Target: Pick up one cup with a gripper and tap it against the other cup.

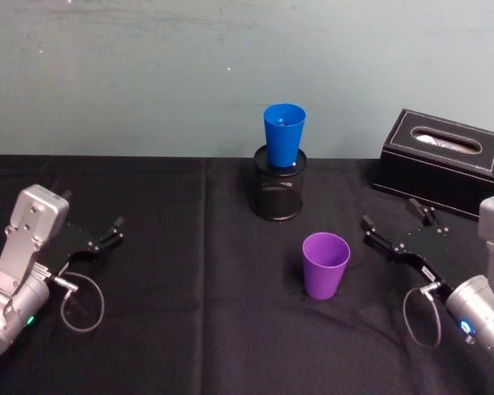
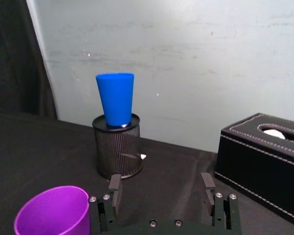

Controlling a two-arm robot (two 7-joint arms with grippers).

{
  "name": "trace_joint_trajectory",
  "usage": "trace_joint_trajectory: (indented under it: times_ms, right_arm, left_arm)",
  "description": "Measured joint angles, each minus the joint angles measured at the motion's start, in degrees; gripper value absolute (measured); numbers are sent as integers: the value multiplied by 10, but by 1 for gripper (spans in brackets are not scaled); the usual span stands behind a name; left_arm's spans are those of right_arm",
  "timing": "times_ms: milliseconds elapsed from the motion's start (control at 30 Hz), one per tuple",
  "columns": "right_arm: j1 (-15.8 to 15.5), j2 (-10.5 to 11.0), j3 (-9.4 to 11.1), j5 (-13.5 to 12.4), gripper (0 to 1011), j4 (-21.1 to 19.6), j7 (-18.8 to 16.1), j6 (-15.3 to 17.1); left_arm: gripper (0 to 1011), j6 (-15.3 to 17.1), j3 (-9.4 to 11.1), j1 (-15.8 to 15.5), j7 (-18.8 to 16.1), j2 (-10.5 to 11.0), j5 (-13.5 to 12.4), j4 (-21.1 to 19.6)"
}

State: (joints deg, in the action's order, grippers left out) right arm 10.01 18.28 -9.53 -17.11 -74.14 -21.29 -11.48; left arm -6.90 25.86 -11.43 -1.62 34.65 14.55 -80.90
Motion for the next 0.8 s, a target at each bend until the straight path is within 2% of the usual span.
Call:
trace_joint_trajectory:
  times_ms: [433, 800]
  right_arm:
    - [48, -17, -16, 15, 1003, 88, -9, -10]
    - [65, -27, -21, 26, 1003, 129, -11, -19]
  left_arm:
    - [1011, 0, 0, 0, 0, 0, 0, 0]
    - [1011, 0, 0, 0, 0, 0, 0, 0]
